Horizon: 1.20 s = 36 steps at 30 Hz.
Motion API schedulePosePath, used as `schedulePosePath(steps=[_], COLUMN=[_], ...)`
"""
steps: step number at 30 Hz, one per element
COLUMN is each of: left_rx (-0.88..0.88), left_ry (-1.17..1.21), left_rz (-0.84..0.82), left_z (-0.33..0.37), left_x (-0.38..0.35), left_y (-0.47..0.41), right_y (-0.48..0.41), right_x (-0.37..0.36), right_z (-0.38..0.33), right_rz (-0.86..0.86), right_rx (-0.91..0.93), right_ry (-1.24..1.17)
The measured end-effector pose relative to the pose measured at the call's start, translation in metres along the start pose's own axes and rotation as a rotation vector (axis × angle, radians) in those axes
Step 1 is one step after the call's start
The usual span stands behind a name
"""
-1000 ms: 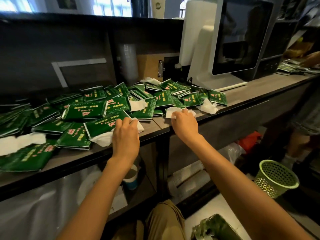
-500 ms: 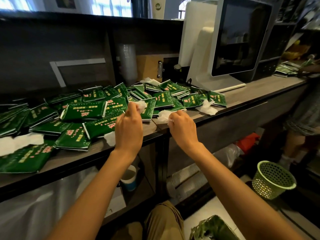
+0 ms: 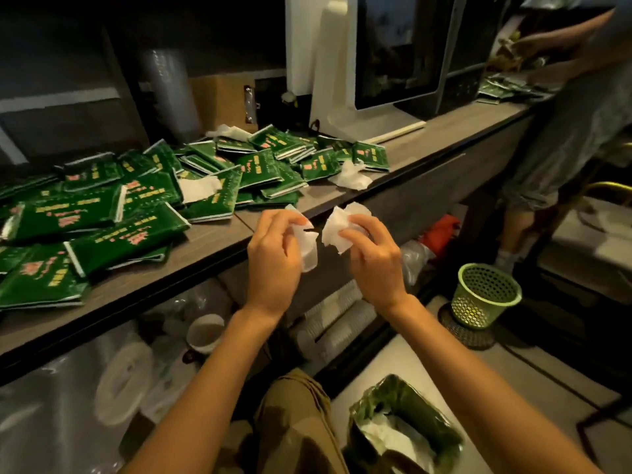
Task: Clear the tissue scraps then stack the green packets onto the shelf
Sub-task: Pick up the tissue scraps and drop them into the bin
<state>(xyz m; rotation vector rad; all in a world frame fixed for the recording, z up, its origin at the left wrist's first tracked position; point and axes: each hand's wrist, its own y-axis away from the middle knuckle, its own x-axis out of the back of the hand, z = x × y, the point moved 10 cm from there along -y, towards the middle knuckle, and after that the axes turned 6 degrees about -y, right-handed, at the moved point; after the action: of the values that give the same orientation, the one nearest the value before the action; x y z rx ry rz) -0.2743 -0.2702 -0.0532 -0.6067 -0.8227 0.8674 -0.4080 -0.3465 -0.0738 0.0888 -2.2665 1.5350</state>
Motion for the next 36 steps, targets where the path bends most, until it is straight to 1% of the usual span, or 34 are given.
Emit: schedulePosePath(steps=[2,5,9,11,14,16,18,20,22,25,27,29,31,34,36], left_rx=[-0.028,-0.081,-0.118,-0.080,0.030,0.096,0.161,0.218,0.252,0.276,0.232,0.198,0.245,0.371,0.393], left_ry=[0.038,0.101,0.138,0.133,0.092,0.030,-0.022,-0.051,-0.095,-0.160,-0.210,-0.217,-0.200,-0.200,-0.203], left_rz=[-0.060,-0.199,-0.434,-0.572,-0.829,-0.950,-1.034,-1.121,-1.186,-1.276,-1.361,-1.451,-1.508,-1.552,-1.628], left_z=[0.011,0.026,0.031,0.025,0.010,-0.002,-0.016,-0.028,-0.038,-0.050,-0.059,-0.067,-0.074,-0.084,-0.087], left_x=[-0.030,-0.081,-0.154,-0.189,-0.238,-0.266,-0.282,-0.300,-0.312,-0.322,-0.327,-0.330,-0.329,-0.329,-0.330], left_y=[0.017,0.049,0.101,0.131,0.181,0.213,0.236,0.263,0.289,0.320,0.341,0.364,0.381,0.398,0.412], right_y=[0.023,0.063,0.123,0.158,0.221,0.271,0.312,0.361,0.405,0.449,0.467,0.476,0.483,0.492,0.496], right_x=[0.017,0.040,0.065,0.072,0.074,0.078,0.075,0.069,0.061,0.049,0.039,0.027,0.018,0.014,0.011], right_z=[0.022,0.054,0.095,0.116,0.151,0.178,0.191,0.205,0.211,0.210,0.207,0.203,0.198,0.197,0.195], right_rz=[0.001,-0.006,-0.046,-0.106,-0.263,-0.346,-0.448,-0.635,-0.806,-0.944,-0.992,-1.026,-1.057,-1.084,-1.125], right_rx=[-0.050,-0.123,-0.259,-0.369,-0.615,-0.836,-0.989,-1.147,-1.262,-1.364,-1.409,-1.411,-1.406,-1.435,-1.447], right_ry=[0.008,0.014,0.073,0.111,0.152,0.166,0.178,0.210,0.198,0.164,0.139,0.107,0.078,0.061,0.040])
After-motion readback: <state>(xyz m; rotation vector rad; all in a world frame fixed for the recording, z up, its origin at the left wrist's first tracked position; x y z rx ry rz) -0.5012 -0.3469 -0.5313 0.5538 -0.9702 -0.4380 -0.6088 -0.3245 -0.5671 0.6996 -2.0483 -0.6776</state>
